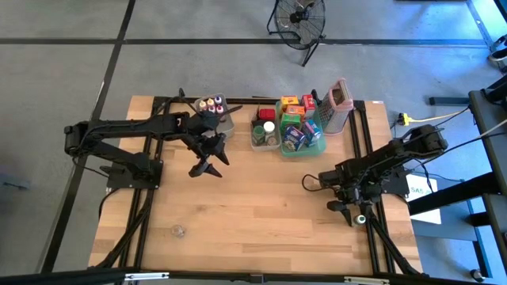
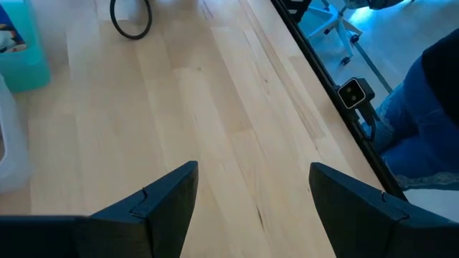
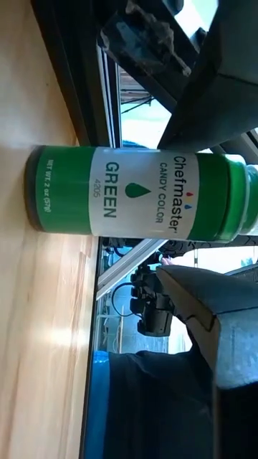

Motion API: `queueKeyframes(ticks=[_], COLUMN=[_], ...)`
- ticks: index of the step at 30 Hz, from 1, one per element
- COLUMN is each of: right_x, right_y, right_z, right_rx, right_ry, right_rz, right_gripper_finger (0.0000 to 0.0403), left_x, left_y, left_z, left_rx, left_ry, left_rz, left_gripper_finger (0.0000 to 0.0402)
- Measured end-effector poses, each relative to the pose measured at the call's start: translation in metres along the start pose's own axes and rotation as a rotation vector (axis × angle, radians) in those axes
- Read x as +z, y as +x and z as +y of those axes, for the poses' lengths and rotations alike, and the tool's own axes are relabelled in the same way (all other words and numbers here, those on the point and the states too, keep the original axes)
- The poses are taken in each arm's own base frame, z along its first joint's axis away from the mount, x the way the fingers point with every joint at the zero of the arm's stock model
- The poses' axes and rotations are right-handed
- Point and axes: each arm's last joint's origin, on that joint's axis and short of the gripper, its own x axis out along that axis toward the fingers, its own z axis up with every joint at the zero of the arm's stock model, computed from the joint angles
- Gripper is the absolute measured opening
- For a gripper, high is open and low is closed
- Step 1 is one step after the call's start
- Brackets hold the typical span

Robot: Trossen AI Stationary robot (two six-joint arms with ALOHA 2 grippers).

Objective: Pick & Place Kitchen Items
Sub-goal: Put the green food coloring bottle into the gray bin

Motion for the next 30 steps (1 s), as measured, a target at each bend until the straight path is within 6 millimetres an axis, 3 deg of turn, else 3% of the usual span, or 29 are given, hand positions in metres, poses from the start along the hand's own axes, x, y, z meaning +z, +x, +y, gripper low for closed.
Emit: queueKeyframes(ticks=[5,15,21,25,30], right_x=[-0.001,-0.001,-0.002,-0.006,-0.018], right_y=[0.001,0.002,0.002,-0.001,-0.011], right_z=[0.0,0.001,0.007,0.025,0.063], right_rx=[-0.005,-0.007,0.011,0.056,0.153], right_ry=[0.001,-0.022,-0.059,-0.169,-0.361], right_rz=[0.018,0.021,0.021,0.0,-0.166], right_gripper_finger=[0.0238,0.0142,0.014,0.0143,0.0143], left_x=[0.0,0.0,0.0,0.003,0.003], left_y=[0.0,0.0,0.0,0.001,0.001], left_z=[0.0,0.0,0.0,0.001,0.002], left_rx=[0.0,0.0,0.001,0.006,0.008], left_ry=[0.0,-0.067,-0.096,-0.082,-0.062], left_rz=[0.0,0.001,-0.003,-0.021,-0.027], left_gripper_finger=[0.0263,0.0263,0.0263,0.0263,0.0263])
